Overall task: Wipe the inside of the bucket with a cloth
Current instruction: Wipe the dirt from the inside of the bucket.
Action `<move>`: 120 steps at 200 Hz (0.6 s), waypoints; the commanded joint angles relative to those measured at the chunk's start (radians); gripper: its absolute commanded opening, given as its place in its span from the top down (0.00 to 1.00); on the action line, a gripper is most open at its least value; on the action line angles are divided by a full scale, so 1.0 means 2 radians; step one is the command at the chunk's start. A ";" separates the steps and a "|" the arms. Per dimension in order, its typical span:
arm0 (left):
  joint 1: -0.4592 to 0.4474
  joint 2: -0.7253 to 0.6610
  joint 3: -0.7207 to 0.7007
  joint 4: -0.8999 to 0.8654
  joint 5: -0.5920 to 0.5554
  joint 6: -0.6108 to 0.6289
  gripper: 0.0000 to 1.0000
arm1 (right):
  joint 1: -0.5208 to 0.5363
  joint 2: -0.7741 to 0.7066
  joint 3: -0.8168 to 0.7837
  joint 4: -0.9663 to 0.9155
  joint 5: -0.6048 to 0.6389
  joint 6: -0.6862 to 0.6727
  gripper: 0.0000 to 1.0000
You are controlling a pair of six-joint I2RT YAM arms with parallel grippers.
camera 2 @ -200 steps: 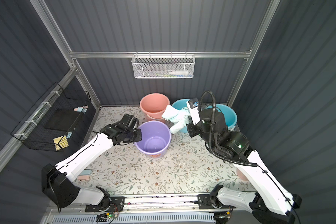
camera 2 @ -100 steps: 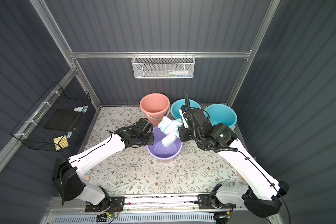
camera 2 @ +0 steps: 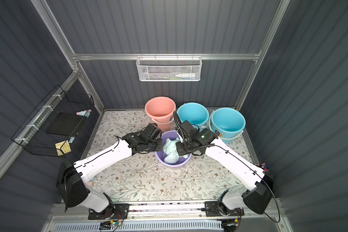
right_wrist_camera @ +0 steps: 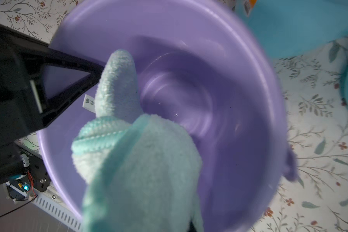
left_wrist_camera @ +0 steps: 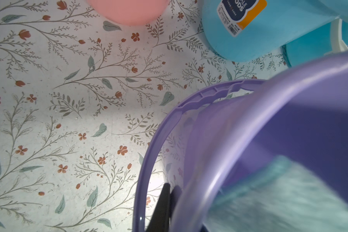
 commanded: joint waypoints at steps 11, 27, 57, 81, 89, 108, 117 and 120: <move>-0.003 -0.001 0.001 0.025 0.021 0.001 1.00 | -0.007 0.054 -0.004 0.052 -0.066 0.045 1.00; -0.003 -0.003 -0.001 0.027 0.029 0.005 1.00 | -0.007 0.085 0.003 0.062 -0.068 0.057 1.00; -0.003 -0.005 -0.003 0.032 0.041 0.010 1.00 | -0.009 0.126 -0.007 0.114 -0.039 0.074 1.00; -0.003 -0.003 -0.003 0.031 0.049 0.010 1.00 | -0.008 0.146 -0.024 0.175 -0.023 0.080 1.00; -0.005 -0.004 -0.003 0.031 0.050 0.010 1.00 | -0.008 0.150 -0.033 0.198 -0.011 0.078 1.00; -0.005 -0.006 -0.006 0.031 0.054 0.010 1.00 | -0.006 0.157 -0.050 0.248 0.041 0.061 1.00; -0.005 -0.005 -0.007 0.029 0.055 0.012 1.00 | -0.006 0.159 -0.057 0.270 0.072 0.046 1.00; -0.004 -0.006 -0.007 0.029 0.056 0.013 1.00 | -0.006 0.160 -0.061 0.278 0.082 0.040 1.00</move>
